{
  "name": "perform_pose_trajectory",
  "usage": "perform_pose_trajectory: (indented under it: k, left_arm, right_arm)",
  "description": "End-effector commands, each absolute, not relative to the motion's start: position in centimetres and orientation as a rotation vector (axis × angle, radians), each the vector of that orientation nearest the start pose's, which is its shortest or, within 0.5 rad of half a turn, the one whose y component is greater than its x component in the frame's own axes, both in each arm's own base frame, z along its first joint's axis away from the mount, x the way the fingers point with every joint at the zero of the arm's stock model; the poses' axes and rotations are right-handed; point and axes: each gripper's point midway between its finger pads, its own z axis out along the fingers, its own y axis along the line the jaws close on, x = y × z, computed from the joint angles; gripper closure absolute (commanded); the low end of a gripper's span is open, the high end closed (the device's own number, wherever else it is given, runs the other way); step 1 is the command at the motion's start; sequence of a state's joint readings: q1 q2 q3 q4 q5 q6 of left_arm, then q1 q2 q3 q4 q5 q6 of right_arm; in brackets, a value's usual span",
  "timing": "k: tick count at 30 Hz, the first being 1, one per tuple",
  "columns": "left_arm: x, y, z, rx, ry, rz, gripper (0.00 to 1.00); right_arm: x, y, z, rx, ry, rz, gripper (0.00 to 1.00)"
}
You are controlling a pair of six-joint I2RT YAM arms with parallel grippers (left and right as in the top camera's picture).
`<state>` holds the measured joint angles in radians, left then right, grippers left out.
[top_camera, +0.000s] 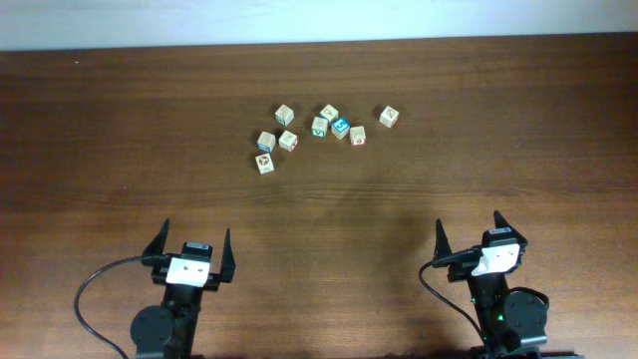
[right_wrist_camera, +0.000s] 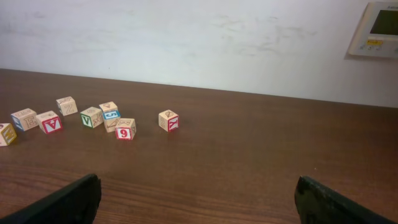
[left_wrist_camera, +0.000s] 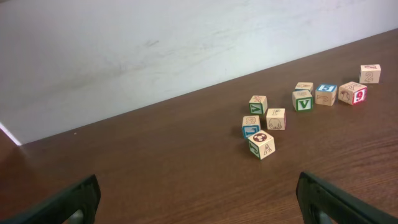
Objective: Rotate 4 blocks
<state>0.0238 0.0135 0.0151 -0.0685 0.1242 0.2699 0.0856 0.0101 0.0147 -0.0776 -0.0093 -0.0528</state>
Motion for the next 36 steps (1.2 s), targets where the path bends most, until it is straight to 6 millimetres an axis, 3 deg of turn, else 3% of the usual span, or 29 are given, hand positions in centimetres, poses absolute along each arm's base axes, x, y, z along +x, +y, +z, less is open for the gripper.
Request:
perform_pose_trajectory:
  k: [1, 24, 25, 27, 31, 34, 36]
  left_arm:
    - [24.5, -1.8, 16.0, 0.313, 1.607, 0.119, 0.01]
    - [24.6, -1.4, 15.9, 0.297, 1.616, 0.143, 0.01]
    - [24.6, -1.2, 15.9, 0.295, 1.617, 0.157, 0.01]
    - [24.6, 1.3, 15.6, 0.191, 1.648, 0.276, 0.01]
    - [24.5, 1.9, 16.0, 0.161, 1.636, 0.307, 0.01]
    - [24.6, 1.8, 16.1, 0.167, 1.631, 0.299, 0.01]
    - [24.6, -0.1, 15.9, 0.249, 1.626, 0.212, 0.01]
  right_arm:
    - [24.5, 2.0, 15.6, -0.11, 1.643, 0.023, 0.02]
    - [24.5, 2.0, 15.6, -0.11, 1.643, 0.022, 0.02]
    - [24.5, 2.0, 15.6, -0.11, 1.643, 0.022, 0.02]
    - [24.5, 2.0, 15.6, -0.11, 1.643, 0.022, 0.02]
    - [24.5, 1.8, 15.6, -0.104, 1.644, 0.016, 0.02]
    - [24.5, 1.9, 15.6, -0.105, 1.644, 0.018, 0.02]
    - [24.5, 2.2, 15.8, -0.121, 1.635, 0.036, 0.02]
